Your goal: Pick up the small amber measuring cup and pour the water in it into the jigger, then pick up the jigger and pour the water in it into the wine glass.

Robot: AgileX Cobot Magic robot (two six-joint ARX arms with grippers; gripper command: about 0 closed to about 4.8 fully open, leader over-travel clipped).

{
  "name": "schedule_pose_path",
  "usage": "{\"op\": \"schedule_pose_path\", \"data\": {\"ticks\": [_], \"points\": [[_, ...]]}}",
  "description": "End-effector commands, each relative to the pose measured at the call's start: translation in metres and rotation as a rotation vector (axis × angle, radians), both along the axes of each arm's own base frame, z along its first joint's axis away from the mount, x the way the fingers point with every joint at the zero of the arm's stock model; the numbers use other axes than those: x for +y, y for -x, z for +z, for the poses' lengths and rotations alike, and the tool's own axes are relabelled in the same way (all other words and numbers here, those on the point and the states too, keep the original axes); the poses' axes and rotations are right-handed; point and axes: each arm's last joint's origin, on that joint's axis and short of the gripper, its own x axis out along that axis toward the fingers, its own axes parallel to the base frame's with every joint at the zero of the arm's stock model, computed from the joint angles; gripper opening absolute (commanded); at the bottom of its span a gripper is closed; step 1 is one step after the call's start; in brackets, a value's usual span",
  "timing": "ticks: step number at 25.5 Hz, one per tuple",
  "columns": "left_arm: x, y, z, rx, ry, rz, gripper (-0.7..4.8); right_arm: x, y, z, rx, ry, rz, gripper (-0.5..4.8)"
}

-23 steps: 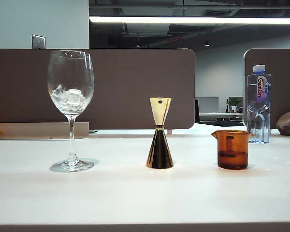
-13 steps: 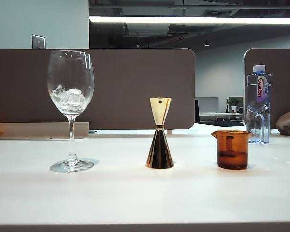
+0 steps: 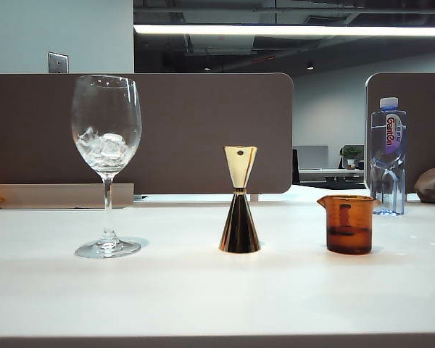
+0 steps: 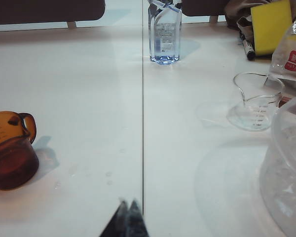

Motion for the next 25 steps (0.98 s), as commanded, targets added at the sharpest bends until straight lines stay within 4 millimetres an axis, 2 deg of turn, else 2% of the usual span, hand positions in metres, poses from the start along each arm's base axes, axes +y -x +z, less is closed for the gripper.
{"op": "schedule_pose_path", "data": {"ticks": [1, 4, 7, 8, 9, 11, 12, 13, 15, 19, 25], "points": [[-0.003, 0.001, 0.015, 0.074, -0.002, -0.031, -0.02, 0.0, 0.0, -0.002, 0.002, -0.003, -0.001, -0.04], [-0.006, 0.002, 0.04, 0.122, 0.02, -0.064, -0.02, 0.0, 0.0, -0.002, 0.002, -0.003, -0.002, -0.04], [-0.011, 0.002, 0.08, 0.094, 0.086, -0.114, -0.02, 0.0, 0.0, -0.002, 0.002, -0.003, -0.001, -0.04], [-0.015, 0.005, 0.113, 0.054, 0.099, -0.18, -0.02, 0.0, 0.0, -0.002, 0.002, -0.003, -0.001, -0.04], [-0.016, 0.008, 0.128, 0.037, 0.105, -0.213, -0.02, 0.0, 0.0, -0.002, 0.002, -0.003, -0.001, -0.04], [-0.018, 0.031, 0.191, -0.006, 0.135, -0.363, -0.02, 0.0, 0.0, -0.002, 0.002, -0.003, -0.001, -0.04], [-0.016, 0.05, 0.22, -0.021, 0.148, -0.431, -0.02, 0.0, 0.0, -0.002, 0.002, -0.003, -0.001, -0.05], [-0.016, 0.06, 0.231, -0.028, 0.153, -0.457, -0.02, 0.0, 0.0, -0.002, 0.002, -0.003, -0.001, -0.05], [-0.013, 0.082, 0.252, -0.043, 0.159, -0.495, -0.02, 0.0, 0.0, -0.002, 0.002, -0.003, -0.001, -0.04], [-0.007, 0.123, 0.274, -0.004, 0.19, -0.489, -0.03, 0.0, 0.0, -0.002, 0.002, -0.003, -0.001, -0.04], [0.0, 0.166, 0.274, 0.144, 0.189, -0.425, -0.02, 0.0, 0.0, -0.002, 0.002, -0.003, -0.001, -0.04]]}}
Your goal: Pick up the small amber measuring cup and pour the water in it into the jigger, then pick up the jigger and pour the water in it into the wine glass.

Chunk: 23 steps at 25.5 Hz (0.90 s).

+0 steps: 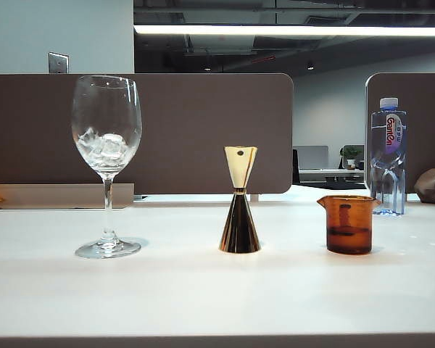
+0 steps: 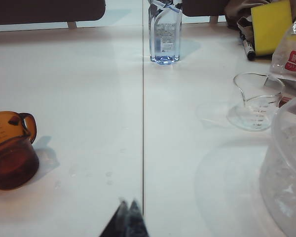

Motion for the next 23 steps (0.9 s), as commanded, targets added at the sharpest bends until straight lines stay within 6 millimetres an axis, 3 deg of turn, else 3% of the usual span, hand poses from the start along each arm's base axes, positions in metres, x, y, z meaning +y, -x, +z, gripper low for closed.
{"op": "schedule_pose_path", "data": {"ticks": [1, 14, 23], "points": [[0.004, 0.016, -0.007, 0.116, -0.046, 0.042, -0.02, 0.0, 0.0, -0.002, 0.002, -0.003, -0.002, -0.05], [0.021, 0.031, -0.013, 0.034, -0.081, -0.127, -0.02, 0.0, 0.0, -0.002, 0.002, -0.003, -0.002, -0.05], [0.023, 0.031, -0.014, 0.021, -0.101, -0.138, -0.02, 0.0, 0.0, -0.002, 0.002, -0.003, -0.001, -0.04]]}}
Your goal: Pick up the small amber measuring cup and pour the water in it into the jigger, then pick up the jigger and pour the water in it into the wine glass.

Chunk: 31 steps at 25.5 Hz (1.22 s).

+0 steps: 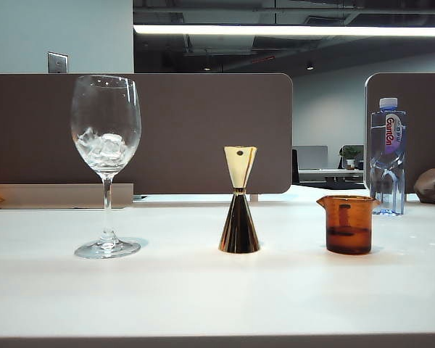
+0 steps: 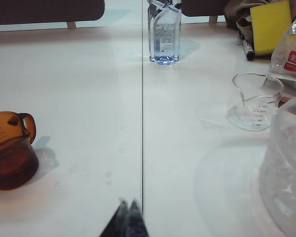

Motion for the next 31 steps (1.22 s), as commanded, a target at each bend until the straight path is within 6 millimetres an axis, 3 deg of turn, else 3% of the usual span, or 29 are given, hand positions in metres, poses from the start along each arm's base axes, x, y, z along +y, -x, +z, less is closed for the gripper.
{"op": "schedule_pose_path", "data": {"ticks": [1, 9, 31], "points": [[0.0002, 0.0004, 0.0, 0.0, -0.004, 0.001, -0.02, 0.0001, -0.0004, -0.0019, 0.002, -0.003, -0.001, -0.05], [0.0022, 0.0009, 0.0002, 0.006, 0.014, -0.097, -0.02, 0.0, -0.0004, -0.0019, 0.002, -0.003, -0.001, -0.04], [0.0025, 0.0007, 0.0003, 0.008, 0.016, -0.101, -0.02, 0.0, -0.0004, -0.0019, 0.002, -0.003, -0.001, -0.05]]}}
